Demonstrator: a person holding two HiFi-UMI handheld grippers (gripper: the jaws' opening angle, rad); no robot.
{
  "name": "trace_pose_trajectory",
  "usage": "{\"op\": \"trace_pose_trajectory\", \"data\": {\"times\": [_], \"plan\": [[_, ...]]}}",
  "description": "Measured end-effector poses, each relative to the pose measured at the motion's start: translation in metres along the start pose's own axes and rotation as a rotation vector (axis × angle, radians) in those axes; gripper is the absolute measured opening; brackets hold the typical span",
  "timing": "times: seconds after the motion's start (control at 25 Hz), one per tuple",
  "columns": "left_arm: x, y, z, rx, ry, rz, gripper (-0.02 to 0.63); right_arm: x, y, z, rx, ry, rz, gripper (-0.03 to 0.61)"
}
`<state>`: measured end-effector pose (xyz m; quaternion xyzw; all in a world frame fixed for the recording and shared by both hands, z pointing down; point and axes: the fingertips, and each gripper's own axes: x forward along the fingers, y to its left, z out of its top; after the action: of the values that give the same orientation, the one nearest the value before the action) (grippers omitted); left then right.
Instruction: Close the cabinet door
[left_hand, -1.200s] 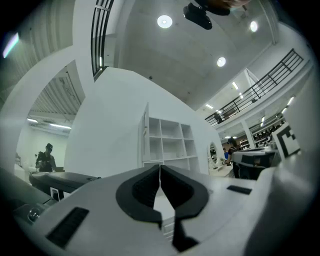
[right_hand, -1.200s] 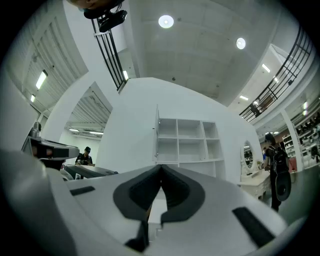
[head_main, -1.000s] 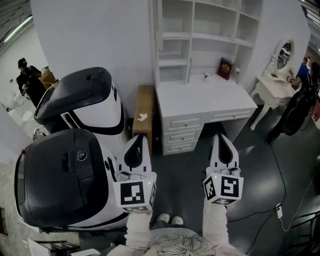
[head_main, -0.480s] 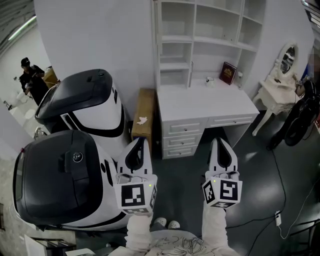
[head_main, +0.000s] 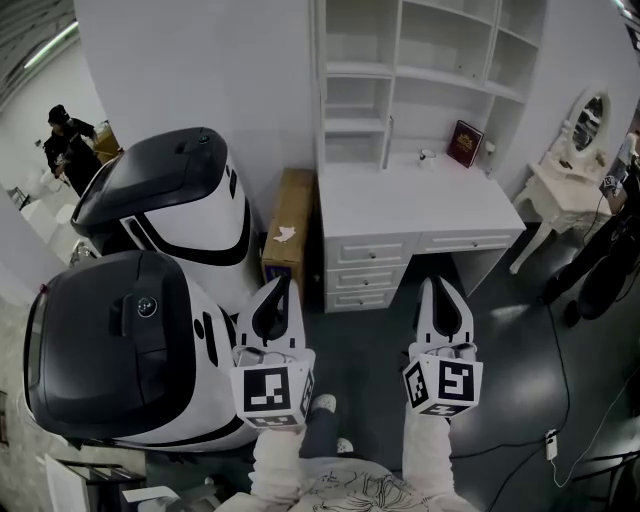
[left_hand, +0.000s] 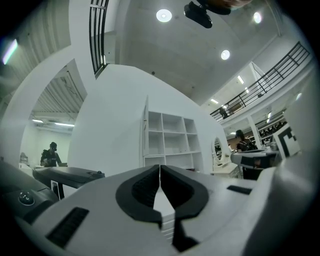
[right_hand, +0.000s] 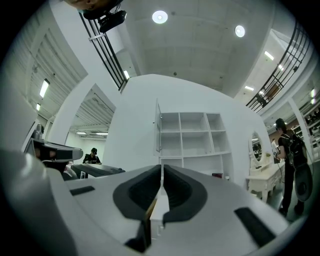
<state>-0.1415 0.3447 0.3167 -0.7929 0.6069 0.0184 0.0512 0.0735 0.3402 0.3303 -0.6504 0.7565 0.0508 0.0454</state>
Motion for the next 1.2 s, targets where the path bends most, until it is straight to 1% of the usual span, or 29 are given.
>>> {"op": "trace_pose_trajectory", "data": {"times": [0.24, 0.44, 0.84, 1.04, 1.2], "plan": [[0.031, 0.0, -0.007, -0.001, 0.005, -0.003, 0.005, 0.027, -0.016, -0.01, 0.007, 0.007, -0.012, 0.005], [0.078, 0.004, -0.015, -0.007, 0.002, -0.019, 0.005, 0.066, -0.03, -0.017, -0.004, 0.003, -0.029, 0.005], [0.195, 0.022, -0.02, -0.011, -0.014, -0.064, 0.005, 0.172, -0.054, -0.026, -0.009, -0.007, -0.062, 0.005], [0.252, 0.04, -0.021, -0.012, -0.022, -0.07, 0.005, 0.232, -0.054, -0.027, -0.013, -0.015, -0.056, 0.005], [0.287, 0.057, -0.025, -0.008, -0.028, -0.068, 0.005, 0.273, -0.05, -0.032, -0.011, -0.026, -0.045, 0.005]]}}
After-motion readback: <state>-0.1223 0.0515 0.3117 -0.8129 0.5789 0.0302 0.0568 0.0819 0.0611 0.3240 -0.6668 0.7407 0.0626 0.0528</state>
